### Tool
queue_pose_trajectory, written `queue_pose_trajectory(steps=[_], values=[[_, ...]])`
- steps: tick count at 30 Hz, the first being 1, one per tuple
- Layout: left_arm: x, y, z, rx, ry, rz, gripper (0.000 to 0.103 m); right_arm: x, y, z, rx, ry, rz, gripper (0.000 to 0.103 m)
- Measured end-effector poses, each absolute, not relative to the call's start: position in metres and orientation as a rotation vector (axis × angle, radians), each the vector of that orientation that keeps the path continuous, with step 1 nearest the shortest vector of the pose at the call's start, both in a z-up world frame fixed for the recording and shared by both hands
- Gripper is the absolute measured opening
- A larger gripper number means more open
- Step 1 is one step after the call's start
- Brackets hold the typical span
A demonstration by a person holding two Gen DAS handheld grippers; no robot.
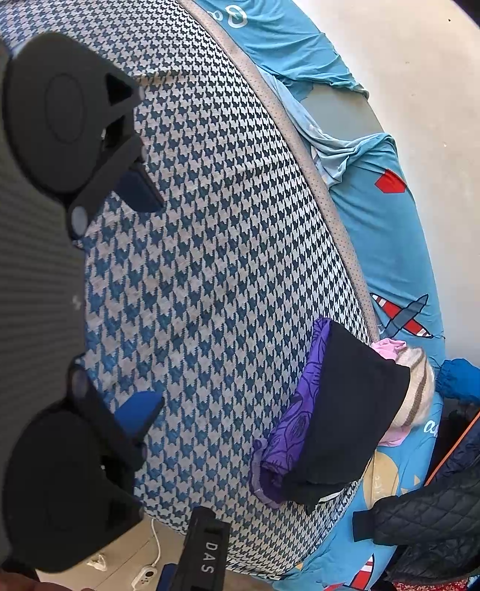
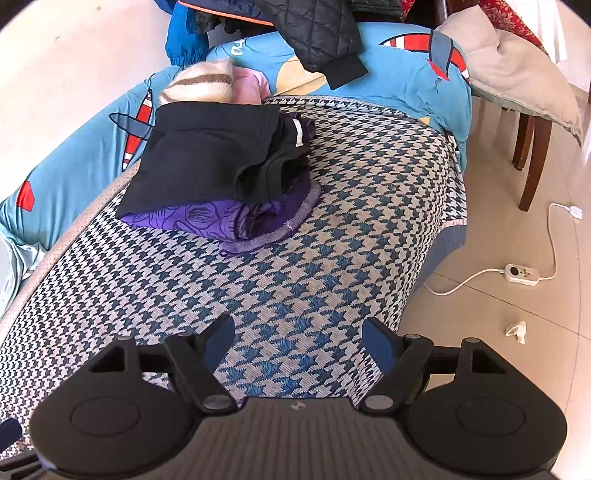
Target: Fold clothes
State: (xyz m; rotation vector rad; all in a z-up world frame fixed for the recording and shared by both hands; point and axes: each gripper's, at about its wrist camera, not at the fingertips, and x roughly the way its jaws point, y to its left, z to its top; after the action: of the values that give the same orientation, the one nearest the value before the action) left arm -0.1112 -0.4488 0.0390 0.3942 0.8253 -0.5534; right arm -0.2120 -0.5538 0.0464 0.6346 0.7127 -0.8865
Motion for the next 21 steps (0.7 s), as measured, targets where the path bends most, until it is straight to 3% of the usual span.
queue_pose_trajectory(steps=[21], values=[[-0.1113,-0.4497,0.0376,0.392,0.831,-0.558,0.103,-0.2114,-0.5551,0.0463,0.628,0.716,-0.882,0.076]])
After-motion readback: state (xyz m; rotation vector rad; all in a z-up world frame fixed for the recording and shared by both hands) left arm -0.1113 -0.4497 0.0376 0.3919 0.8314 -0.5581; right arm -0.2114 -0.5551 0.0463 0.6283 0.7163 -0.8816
